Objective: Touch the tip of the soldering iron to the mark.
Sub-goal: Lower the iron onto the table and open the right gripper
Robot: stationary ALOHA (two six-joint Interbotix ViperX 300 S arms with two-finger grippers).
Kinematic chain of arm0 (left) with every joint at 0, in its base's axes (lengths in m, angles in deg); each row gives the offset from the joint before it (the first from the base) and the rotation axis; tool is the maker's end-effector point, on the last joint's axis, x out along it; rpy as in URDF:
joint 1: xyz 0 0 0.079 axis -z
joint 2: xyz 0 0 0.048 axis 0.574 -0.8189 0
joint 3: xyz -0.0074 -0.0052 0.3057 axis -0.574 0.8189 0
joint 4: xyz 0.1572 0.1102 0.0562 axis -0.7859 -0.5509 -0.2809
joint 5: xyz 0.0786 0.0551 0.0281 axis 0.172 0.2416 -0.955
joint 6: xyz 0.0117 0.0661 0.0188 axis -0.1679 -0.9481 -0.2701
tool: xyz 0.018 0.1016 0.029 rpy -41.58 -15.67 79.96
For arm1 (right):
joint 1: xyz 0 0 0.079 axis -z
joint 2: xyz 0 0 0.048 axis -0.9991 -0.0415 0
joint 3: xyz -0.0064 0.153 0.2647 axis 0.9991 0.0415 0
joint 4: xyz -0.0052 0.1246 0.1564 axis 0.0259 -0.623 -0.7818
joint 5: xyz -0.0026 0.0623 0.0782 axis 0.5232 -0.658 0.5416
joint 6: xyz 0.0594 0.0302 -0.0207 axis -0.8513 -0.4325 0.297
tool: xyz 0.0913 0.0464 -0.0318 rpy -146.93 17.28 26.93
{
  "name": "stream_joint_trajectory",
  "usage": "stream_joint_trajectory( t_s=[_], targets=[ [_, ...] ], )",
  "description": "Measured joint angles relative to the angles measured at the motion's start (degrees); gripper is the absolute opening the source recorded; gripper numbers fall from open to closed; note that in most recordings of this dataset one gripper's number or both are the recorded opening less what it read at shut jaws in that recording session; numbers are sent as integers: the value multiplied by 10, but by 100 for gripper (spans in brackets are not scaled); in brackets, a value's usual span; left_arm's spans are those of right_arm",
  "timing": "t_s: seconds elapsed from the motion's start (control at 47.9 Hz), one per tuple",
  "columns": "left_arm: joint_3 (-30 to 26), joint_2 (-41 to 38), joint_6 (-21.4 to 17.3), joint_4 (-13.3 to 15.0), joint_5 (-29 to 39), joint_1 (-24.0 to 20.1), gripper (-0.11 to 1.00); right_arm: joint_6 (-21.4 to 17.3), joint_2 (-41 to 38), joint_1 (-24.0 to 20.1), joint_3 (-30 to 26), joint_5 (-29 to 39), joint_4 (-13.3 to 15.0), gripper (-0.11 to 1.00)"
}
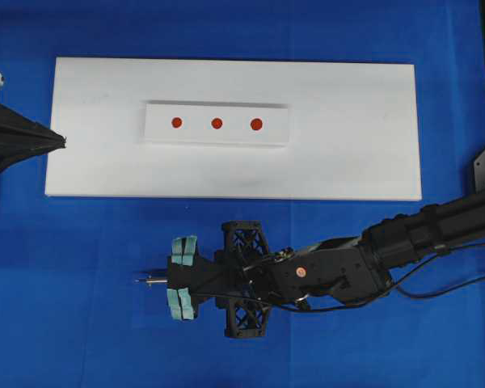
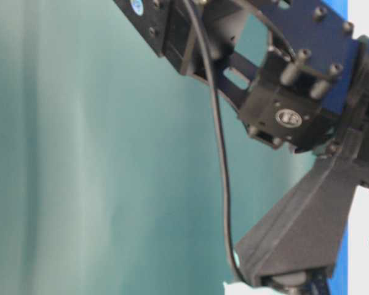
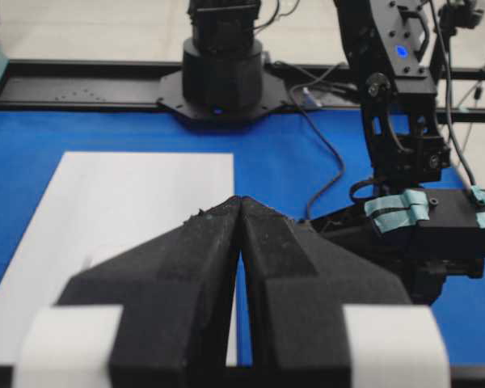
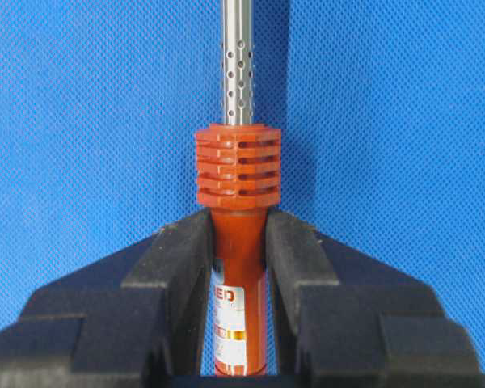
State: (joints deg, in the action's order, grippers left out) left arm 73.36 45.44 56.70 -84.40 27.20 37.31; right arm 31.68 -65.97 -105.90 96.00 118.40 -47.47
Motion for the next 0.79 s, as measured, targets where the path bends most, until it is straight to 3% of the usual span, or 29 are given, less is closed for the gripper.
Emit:
stream_joint_trajectory(
  t_s=[0.355, 0.438, 0.668, 0.71, 0.793],
  targets=[
    [0, -1, 0, 0, 0, 0, 0, 0, 0, 0, 0, -1, 0, 9],
    [0, 0, 0, 0, 0, 0, 0, -1, -1, 0, 0, 0, 1, 25],
    [0, -1, 0, 0, 0, 0, 0, -3, -1, 0, 1, 0, 2, 90],
    [0, -1, 0, 0, 0, 0, 0, -2, 0, 0, 1, 0, 4, 93],
    [0, -1, 0, 0, 0, 0, 0, -2, 1, -1, 1, 1, 4, 86]
  ],
)
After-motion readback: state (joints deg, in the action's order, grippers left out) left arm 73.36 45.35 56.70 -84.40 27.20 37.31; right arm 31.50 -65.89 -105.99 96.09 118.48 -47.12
